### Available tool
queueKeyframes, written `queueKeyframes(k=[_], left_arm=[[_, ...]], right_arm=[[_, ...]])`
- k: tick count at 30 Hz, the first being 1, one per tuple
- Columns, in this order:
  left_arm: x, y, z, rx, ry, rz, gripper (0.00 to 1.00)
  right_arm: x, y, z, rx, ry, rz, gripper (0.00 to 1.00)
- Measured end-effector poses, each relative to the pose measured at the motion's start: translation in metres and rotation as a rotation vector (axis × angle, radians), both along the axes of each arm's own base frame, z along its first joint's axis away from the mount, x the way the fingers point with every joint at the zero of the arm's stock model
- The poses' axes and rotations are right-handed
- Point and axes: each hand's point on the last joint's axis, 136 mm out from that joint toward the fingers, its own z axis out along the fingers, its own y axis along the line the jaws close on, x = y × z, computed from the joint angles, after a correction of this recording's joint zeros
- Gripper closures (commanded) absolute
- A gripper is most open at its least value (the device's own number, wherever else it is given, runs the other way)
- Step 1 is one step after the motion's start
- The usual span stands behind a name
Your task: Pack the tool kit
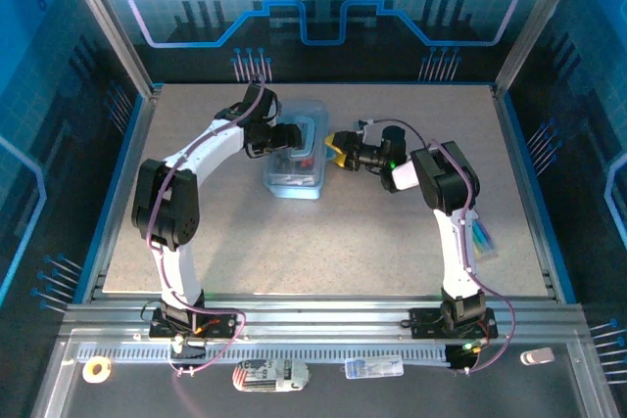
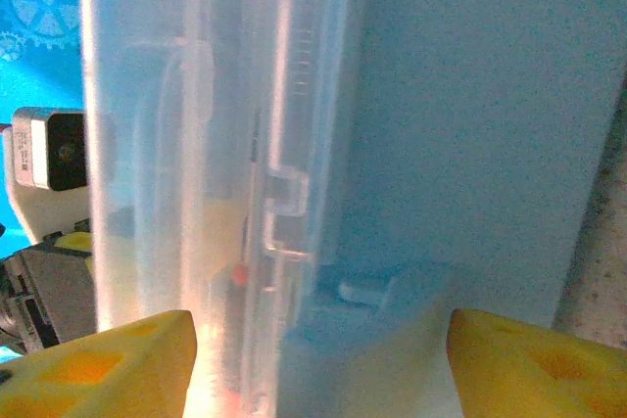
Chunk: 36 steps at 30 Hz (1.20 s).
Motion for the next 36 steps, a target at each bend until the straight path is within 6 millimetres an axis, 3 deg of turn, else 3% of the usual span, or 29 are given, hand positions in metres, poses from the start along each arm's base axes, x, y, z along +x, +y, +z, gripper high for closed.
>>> queueKeyframes(k=[10, 18, 23, 36], left_arm=[[0.001, 0.0, 0.002, -0.005, -0.008, 0.001, 0.41], [0.001, 0.0, 0.003, -0.005, -0.009, 0.001, 0.41], [0.002, 0.0, 0.003, -0.008, -0.011, 0.0, 0.41], [0.002, -0.001, 0.002, -0.014, -0.011, -0.004, 0.41]], right_arm=[[-0.003, 0.005, -0.003, 0.017, 0.024, 0.008, 0.3], [-0.007, 0.004, 0.01, 0.055, 0.029, 0.005, 0.3], [-0.012, 0.003, 0.03, 0.074, 0.001, 0.013, 0.3], [-0.021, -0.009, 0.029, 0.012, 0.006, 0.001, 0.31]])
